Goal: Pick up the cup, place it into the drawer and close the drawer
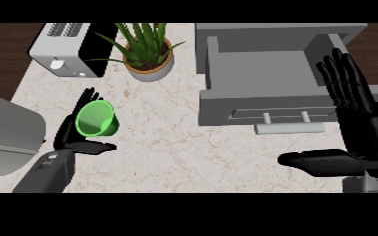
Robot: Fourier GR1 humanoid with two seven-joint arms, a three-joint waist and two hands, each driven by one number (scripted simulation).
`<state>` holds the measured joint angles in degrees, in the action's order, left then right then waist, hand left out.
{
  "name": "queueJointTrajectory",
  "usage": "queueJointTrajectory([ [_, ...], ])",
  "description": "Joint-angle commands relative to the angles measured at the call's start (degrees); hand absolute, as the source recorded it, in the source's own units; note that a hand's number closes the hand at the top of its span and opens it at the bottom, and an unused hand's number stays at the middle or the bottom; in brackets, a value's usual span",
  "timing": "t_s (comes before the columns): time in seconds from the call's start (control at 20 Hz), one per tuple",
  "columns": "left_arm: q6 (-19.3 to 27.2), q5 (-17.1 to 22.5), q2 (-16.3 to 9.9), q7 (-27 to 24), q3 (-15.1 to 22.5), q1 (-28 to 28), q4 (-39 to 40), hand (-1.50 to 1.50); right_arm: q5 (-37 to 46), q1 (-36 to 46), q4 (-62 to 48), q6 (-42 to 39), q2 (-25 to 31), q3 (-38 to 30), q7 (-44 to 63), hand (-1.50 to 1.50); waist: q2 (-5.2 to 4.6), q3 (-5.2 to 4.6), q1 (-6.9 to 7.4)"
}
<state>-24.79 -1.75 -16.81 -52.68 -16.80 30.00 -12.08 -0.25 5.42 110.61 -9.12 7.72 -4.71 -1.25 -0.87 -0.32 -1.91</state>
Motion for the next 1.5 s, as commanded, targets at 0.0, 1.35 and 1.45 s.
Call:
queueJointTrajectory([
  [0.0,-10.0,1.2,1.6,-5.8,-0.4,-0.2,0.2,1.50,-1.3,0.1,0.7,-0.9,0.7,-0.8,0.4,-1.50,0.02,-0.02,-0.31],
  [1.35,0.9,10.7,7.5,-9.2,-5.8,1.3,-13.4,1.50,-1.5,0.0,0.2,-0.4,1.7,-3.3,1.6,-1.50,1.02,0.29,1.43],
  [1.45,-0.5,9.4,8.4,-8.9,-3.4,-0.1,-15.9,1.50,-0.6,-0.3,-0.5,-0.5,1.4,-2.4,1.1,-1.50,1.01,0.31,1.82],
])
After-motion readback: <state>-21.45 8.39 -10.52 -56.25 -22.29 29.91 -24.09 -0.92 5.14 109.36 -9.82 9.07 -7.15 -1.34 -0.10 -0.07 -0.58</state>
